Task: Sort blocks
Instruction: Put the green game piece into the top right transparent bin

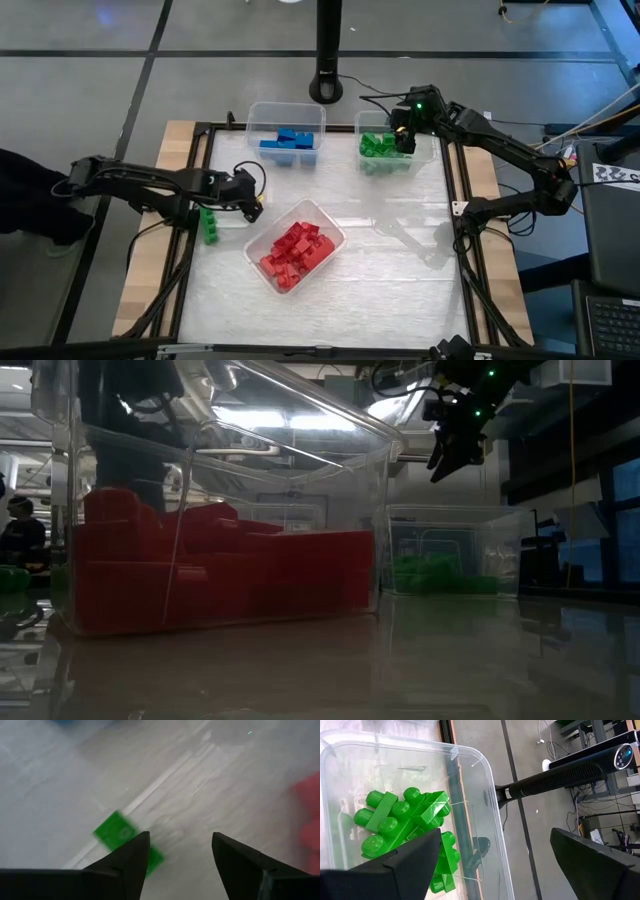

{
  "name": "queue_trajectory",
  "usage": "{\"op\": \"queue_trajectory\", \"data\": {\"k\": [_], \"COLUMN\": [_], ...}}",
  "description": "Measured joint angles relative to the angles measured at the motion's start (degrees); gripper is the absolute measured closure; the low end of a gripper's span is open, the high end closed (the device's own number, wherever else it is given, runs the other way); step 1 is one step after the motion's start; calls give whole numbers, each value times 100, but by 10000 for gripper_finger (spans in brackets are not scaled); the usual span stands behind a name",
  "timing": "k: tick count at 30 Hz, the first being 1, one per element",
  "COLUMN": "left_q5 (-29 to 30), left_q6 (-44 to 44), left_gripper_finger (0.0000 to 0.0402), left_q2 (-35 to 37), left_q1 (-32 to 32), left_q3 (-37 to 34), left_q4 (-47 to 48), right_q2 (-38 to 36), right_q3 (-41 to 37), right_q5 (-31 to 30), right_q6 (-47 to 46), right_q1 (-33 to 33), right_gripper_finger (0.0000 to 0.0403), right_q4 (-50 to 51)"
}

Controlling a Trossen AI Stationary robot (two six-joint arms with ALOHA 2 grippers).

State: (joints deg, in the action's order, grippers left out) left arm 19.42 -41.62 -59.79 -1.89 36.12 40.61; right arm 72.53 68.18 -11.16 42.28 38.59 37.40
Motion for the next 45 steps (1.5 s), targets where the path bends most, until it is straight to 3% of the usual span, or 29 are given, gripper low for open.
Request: {"op": "queue_trajectory", "data": {"k": [4,9,21,45], "left_q5": [4,2,-9,-83], "left_q6": [-157,-216,-1368,-1438], "left_gripper_finger": [197,202,203,217], "left_q2": [69,51,0,-1052], "left_q1": [6,5,-4,-127], "left_q3": [-9,-227,-295,-295], "left_q4": [427,90,77,-290], "right_q2": [0,0,0,0], "right_q3": [0,0,0,0], "right_q5": [-2,-2,-7,-11], "right_q6": [2,0,0,0], "right_q1": [0,0,1,1], "right_gripper_finger": [29,29,29,29], "right_q4": [0,-6,-8,-8]}}
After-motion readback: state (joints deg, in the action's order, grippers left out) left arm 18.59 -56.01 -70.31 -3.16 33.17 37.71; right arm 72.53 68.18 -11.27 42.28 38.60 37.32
